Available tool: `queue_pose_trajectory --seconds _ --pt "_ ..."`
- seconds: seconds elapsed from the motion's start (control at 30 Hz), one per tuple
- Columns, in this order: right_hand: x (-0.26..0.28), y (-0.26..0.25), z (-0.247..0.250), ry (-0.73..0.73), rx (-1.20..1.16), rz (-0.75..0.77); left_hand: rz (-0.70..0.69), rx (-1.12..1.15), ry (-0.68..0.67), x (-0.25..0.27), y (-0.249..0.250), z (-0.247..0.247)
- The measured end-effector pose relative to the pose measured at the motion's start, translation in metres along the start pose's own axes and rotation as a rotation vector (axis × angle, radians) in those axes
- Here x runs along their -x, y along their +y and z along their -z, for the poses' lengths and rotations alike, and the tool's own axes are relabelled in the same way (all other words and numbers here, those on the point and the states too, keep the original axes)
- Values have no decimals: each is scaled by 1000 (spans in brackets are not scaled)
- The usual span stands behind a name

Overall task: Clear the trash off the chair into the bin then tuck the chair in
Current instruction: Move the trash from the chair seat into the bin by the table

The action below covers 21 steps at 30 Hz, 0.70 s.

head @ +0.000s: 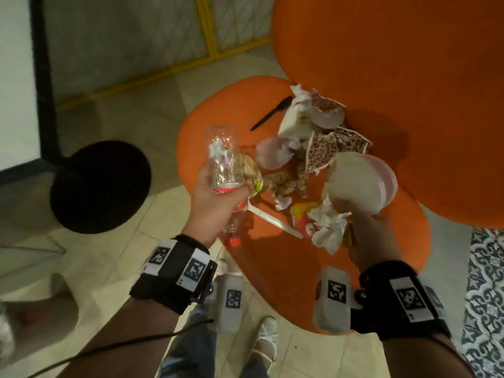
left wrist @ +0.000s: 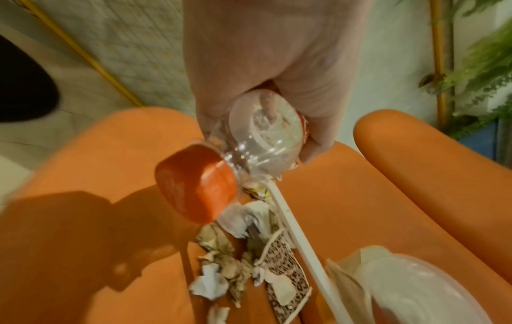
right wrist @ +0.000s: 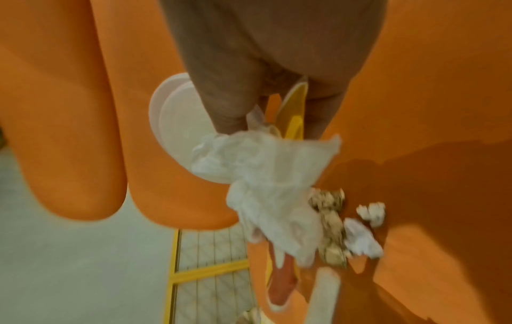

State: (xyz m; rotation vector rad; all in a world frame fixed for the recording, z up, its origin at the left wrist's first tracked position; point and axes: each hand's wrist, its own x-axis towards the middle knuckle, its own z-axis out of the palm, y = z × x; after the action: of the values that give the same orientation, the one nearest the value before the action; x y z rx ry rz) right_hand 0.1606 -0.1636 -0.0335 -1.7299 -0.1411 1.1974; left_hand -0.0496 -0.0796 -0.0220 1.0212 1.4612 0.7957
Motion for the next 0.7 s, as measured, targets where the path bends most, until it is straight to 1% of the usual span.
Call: queue_pose_trajectory --seconds 0.1,0.2,0.27,0.37,0.47,0.53,0.7 --pt "19 18 -41 -122 109 65 10 73 71 19 -23 51" --pt "37 45 -89 -236 189 11 41 115 175 37 -52 111" --pt "52 67 -127 -338 212 -9 69 146 263 50 -74 156" --pt "81 102 -194 -437 364 -19 101 188 403 72 -107 229" --pt "115 148 -269 -520 458 -36 153 250 536 91 -144 306" --pt "144 186 -327 -576 500 -75 184 272 609 101 -173 363" --pt "213 301 -468 -664 571 -186 266 314 768 110 -257 511"
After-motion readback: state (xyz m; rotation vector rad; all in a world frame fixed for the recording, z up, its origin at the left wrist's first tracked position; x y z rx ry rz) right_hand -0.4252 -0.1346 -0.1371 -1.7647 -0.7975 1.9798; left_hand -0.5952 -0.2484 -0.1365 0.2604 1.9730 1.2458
